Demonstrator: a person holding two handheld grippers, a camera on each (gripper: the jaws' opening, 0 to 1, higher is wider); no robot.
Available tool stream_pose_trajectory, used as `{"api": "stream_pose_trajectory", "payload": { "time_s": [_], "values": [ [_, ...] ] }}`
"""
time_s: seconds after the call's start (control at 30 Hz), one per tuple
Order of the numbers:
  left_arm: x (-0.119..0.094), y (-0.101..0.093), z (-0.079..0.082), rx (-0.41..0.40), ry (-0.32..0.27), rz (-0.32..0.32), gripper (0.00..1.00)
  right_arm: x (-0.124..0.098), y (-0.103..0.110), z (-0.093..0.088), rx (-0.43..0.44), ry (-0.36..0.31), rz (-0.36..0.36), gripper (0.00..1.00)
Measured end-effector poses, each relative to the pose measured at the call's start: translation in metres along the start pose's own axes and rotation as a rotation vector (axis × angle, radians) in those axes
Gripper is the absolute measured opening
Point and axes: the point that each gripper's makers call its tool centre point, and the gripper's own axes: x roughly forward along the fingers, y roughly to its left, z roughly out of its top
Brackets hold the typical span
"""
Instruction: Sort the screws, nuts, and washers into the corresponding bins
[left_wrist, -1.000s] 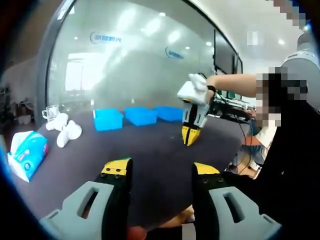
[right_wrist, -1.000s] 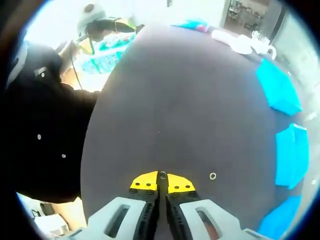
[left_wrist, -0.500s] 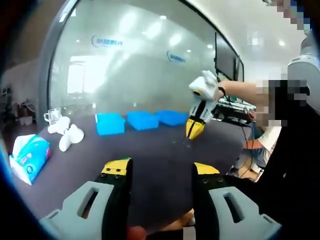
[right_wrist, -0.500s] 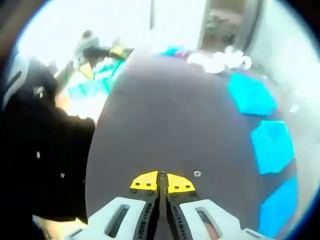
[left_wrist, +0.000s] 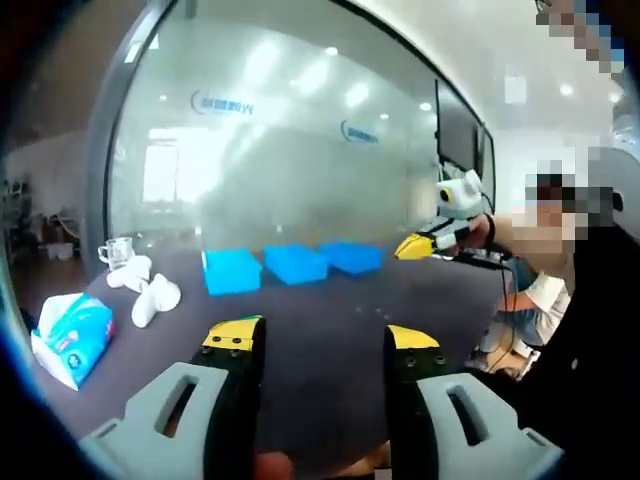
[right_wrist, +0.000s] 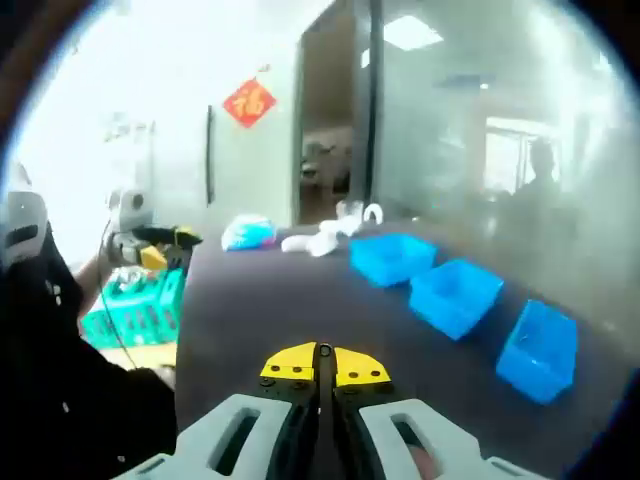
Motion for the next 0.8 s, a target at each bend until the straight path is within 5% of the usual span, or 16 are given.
{"api": "stream_pose_trajectory", "payload": {
  "time_s": [0.27, 0.8],
  "values": [
    [0.003, -0.002, 0.007, 0.0, -0.01, 0.01, 0.45, -0.037, -0.007, 0.016, 0.055, -0.196, -0.204, 0.01],
    [0.006, -0.007, 0.015, 0.006, -0.01, 0.006, 0.45, -0.064, -0.029, 0.03, 0.125, -0.328, -0.343, 0.02]
  ]
}}
